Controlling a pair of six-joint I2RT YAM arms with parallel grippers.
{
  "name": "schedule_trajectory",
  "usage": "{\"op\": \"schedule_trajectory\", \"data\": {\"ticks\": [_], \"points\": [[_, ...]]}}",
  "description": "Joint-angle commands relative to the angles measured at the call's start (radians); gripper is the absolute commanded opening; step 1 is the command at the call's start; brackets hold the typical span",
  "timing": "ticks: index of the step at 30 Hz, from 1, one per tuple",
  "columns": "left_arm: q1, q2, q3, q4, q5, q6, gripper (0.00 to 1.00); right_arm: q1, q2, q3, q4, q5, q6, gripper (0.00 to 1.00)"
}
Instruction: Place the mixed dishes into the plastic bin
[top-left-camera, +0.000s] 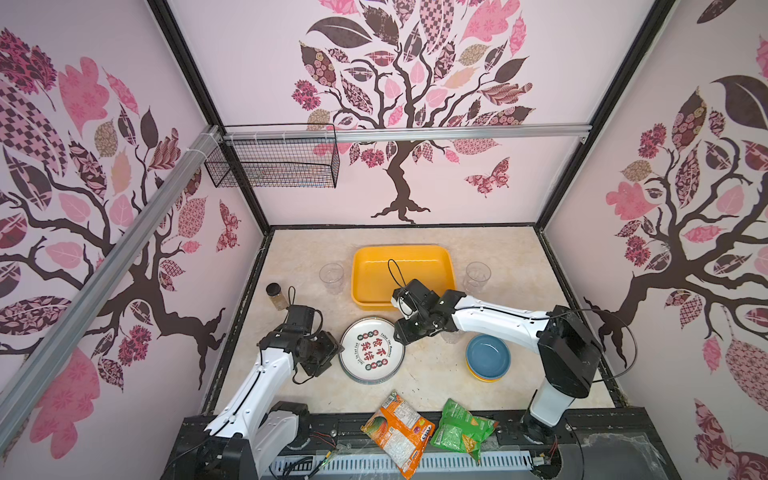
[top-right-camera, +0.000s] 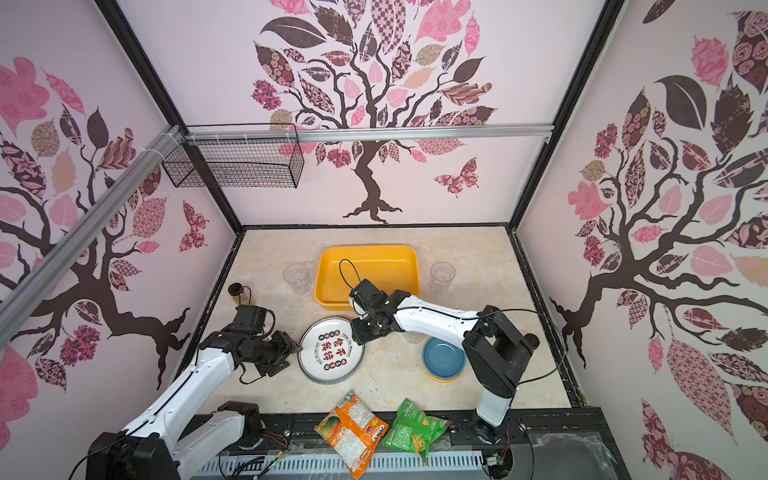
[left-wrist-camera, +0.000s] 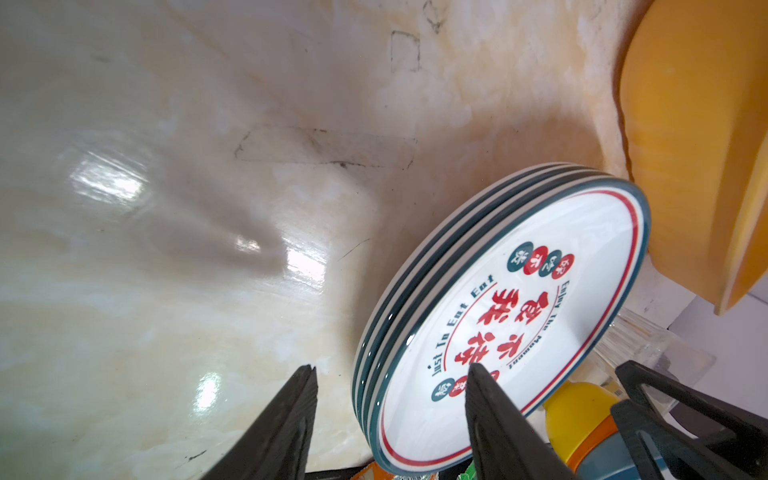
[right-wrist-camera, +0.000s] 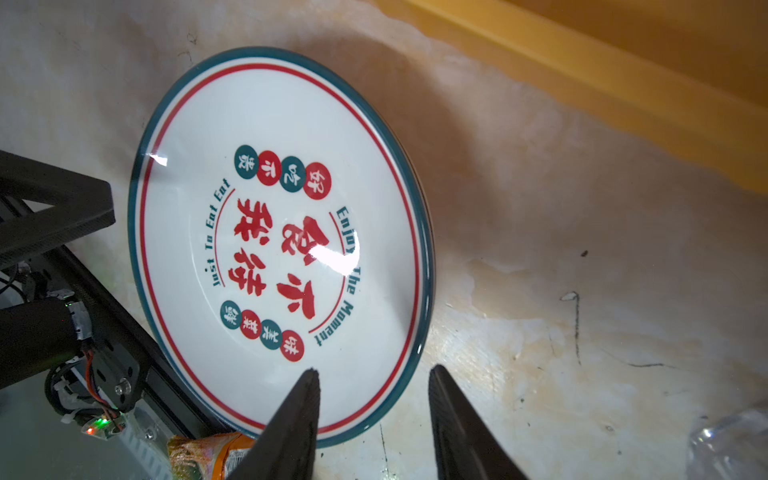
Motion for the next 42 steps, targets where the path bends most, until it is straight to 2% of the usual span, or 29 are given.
{"op": "schedule_trajectory", "data": {"ticks": [1,16,28,42], "points": [[-0.004,0.001,-0.026,0.022,0.016,0.003,0.59,0.003,0.035,0.038,-0.015,0.009,0.011,0.45],[-0.011,0.027,-0.037,0.041,0.022,0.001,0.57,0.008,0.085,0.061,0.000,0.019,0.031,0.41],[-0.013,0.046,-0.049,0.062,0.033,-0.002,0.57,0.008,0.121,0.085,-0.002,0.016,0.032,0.43],[-0.013,0.061,-0.053,0.076,0.046,0.001,0.53,0.008,0.136,0.097,0.000,-0.001,0.033,0.33]]}}
